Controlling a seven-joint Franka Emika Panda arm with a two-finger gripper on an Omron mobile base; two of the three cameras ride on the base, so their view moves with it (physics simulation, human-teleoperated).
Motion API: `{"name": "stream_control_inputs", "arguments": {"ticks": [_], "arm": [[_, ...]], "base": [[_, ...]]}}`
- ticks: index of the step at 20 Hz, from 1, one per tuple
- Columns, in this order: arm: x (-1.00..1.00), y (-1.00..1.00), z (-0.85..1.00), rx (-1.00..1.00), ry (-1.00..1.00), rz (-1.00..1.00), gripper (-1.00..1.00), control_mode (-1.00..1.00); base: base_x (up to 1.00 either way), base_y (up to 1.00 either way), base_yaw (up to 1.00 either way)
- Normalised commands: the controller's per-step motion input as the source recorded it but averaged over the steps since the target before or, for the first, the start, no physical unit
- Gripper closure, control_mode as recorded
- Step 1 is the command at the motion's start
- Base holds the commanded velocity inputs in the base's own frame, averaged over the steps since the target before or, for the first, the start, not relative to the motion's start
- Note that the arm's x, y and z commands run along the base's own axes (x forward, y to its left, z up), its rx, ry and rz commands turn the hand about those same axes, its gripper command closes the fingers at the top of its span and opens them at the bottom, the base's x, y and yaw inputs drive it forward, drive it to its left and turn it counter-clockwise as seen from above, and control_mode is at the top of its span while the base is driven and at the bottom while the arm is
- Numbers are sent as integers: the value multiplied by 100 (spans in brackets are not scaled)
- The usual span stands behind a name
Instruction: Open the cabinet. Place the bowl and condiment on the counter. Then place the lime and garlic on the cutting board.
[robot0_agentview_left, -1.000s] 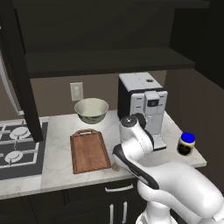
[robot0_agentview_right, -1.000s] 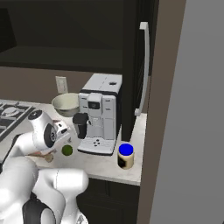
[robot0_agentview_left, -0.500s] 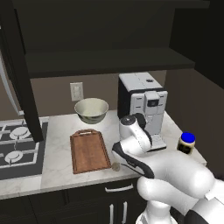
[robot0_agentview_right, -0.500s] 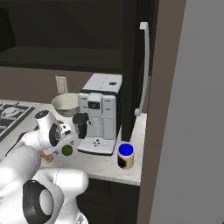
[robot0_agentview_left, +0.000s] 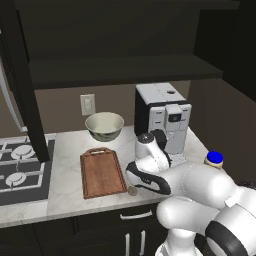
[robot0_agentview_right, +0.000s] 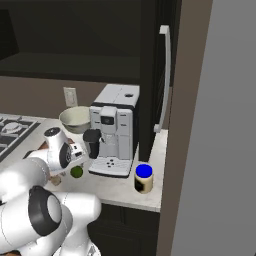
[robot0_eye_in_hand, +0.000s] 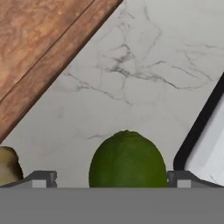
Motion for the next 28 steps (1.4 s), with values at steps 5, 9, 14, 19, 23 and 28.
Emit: {"name": "stream_control_inputs", "arguments": {"ticks": [5, 9, 14, 19, 23, 28], "arm": [[0, -24, -43, 9, -1, 0, -100, -100], [0, -33, -45, 8, -2, 0, -100, -100], [-5, -45, -26, 5, -5, -1, -100, -100], [-28, -50, -14, 0, -6, -8, -100, -100], [-8, -29, -26, 0, -2, -10, -100, -100], [-8, -5, -51, 0, -3, -3, -100, -100]], "base": [[0, 0, 0], [0, 0, 0], [0, 0, 0], [0, 0, 0], [0, 0, 0], [0, 0, 0]]}}
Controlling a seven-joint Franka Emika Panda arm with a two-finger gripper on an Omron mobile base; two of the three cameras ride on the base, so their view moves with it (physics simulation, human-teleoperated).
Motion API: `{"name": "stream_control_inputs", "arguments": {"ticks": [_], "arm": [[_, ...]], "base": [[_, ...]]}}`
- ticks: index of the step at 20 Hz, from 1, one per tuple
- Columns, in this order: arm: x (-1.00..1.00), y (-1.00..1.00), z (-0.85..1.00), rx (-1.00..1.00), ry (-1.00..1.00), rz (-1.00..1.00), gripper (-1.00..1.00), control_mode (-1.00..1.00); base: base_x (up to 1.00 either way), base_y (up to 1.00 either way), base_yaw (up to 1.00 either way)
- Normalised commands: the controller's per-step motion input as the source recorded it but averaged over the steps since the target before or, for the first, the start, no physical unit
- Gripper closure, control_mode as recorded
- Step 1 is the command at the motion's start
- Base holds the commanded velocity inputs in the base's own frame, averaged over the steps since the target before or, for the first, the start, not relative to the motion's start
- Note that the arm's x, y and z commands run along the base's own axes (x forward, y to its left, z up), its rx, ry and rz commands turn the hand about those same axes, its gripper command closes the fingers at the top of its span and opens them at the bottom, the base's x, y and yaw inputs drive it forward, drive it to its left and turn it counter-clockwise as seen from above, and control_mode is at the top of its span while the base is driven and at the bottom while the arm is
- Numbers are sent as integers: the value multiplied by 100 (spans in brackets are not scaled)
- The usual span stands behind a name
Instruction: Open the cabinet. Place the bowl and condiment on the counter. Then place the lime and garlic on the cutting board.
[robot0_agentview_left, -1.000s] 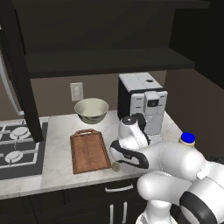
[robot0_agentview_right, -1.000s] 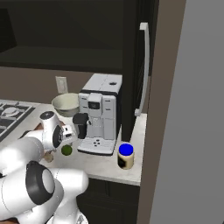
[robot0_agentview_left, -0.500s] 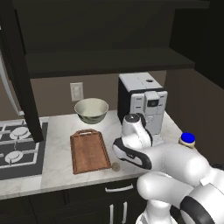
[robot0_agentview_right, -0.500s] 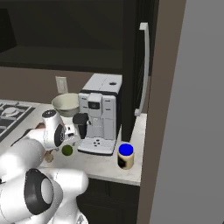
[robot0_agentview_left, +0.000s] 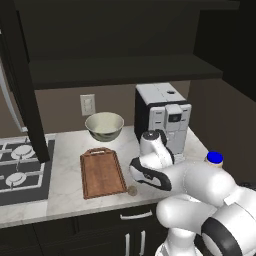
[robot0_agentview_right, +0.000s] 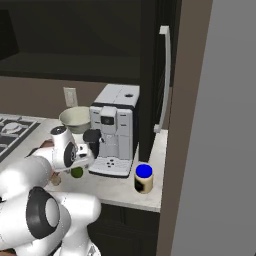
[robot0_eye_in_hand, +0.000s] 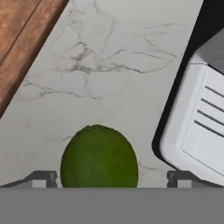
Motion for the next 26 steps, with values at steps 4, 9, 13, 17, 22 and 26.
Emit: {"name": "stream_control_inputs", "arguments": {"ticks": [4, 9, 13, 17, 22, 26], "arm": [[-24, -3, -55, 1, -6, 0, -100, -100], [-25, -17, -45, 3, -6, 0, 100, -100], [-34, -23, -29, 2, -4, 0, 100, -100], [-48, -20, -2, 5, -11, 0, 100, -100], [-52, 2, 31, 9, -18, 0, 100, -100], [-33, 50, 43, 9, -14, 0, 100, -100]], "base": [[0, 0, 0], [0, 0, 0], [0, 0, 0], [0, 0, 0], [0, 0, 0], [0, 0, 0]]}}
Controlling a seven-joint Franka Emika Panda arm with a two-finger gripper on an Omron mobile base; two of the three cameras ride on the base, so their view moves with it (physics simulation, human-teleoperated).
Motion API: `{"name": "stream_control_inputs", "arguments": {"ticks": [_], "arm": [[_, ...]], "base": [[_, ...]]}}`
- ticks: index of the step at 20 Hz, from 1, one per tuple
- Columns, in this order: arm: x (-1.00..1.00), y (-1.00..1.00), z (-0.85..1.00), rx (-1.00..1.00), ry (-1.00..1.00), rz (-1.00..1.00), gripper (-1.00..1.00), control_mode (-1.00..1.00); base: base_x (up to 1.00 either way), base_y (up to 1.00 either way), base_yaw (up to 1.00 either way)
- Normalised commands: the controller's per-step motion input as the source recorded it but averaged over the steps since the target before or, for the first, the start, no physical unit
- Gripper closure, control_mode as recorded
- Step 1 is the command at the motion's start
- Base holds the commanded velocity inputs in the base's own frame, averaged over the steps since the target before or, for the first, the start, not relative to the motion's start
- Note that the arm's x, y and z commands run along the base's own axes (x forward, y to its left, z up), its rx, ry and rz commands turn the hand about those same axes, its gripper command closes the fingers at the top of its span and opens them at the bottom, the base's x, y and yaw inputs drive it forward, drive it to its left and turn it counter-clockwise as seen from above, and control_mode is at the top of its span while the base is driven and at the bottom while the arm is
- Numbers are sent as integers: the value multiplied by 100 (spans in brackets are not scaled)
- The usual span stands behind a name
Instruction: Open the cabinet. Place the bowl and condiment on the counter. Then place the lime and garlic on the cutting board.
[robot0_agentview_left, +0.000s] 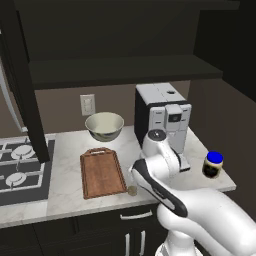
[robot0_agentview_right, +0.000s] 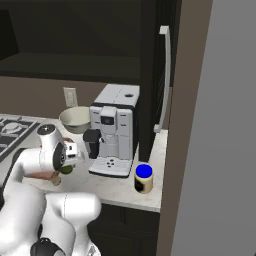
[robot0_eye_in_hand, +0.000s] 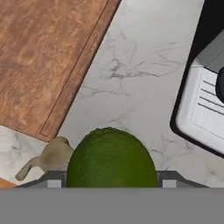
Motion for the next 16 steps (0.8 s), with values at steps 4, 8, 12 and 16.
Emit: {"name": "stream_control_inputs", "arguments": {"ticks": [4, 8, 12, 16], "arm": [[-6, 88, 39, 5, -13, 0, 100, -100], [1, 100, 48, 0, -10, 0, 100, -100], [29, 91, 24, 0, -4, -1, 100, -100], [60, 33, 0, 0, 0, -8, 100, -100]], "base": [[0, 0, 0], [0, 0, 0], [0, 0, 0], [0, 0, 0]]}}
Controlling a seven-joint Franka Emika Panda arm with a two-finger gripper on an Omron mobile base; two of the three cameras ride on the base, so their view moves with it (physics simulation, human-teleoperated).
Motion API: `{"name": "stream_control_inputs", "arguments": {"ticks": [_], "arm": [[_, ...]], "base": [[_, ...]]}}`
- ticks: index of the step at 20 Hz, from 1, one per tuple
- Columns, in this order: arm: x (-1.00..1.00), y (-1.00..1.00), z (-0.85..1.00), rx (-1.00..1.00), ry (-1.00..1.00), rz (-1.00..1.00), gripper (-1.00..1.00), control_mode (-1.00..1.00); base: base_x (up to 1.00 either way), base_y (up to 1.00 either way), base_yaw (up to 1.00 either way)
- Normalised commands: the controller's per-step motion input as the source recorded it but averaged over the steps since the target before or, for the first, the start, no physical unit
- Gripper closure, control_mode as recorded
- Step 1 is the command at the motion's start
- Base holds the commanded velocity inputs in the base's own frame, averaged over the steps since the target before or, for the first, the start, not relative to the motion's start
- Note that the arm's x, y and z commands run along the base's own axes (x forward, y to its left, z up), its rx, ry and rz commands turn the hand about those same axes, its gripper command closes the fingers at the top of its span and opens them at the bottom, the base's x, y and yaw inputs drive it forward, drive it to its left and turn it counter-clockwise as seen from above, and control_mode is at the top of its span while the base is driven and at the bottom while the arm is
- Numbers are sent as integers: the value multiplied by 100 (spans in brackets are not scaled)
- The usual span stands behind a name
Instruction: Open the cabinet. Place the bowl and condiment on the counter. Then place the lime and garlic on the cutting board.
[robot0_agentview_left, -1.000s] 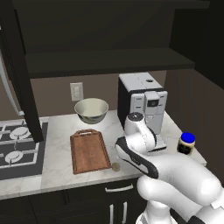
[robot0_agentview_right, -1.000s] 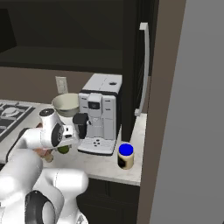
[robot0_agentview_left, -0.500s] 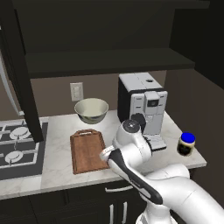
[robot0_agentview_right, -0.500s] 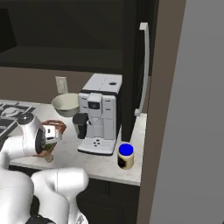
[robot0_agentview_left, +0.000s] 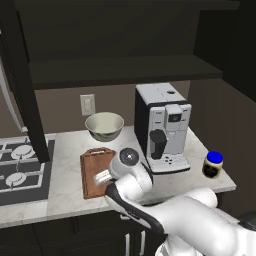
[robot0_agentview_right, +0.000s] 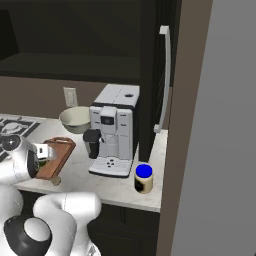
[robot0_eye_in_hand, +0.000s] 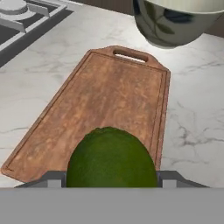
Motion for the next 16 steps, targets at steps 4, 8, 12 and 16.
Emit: {"name": "stream_control_inputs", "arguments": {"ticks": [4, 8, 12, 16], "arm": [[89, -9, -3, 2, 0, -11, 100, -100], [54, -5, -10, 2, 0, -7, 100, -100], [3, 2, -28, 2, 0, 0, 100, -100], [0, 2, -24, 2, 0, 0, 100, -100]], "base": [[0, 0, 0], [0, 0, 0], [0, 0, 0], [0, 0, 0]]}}
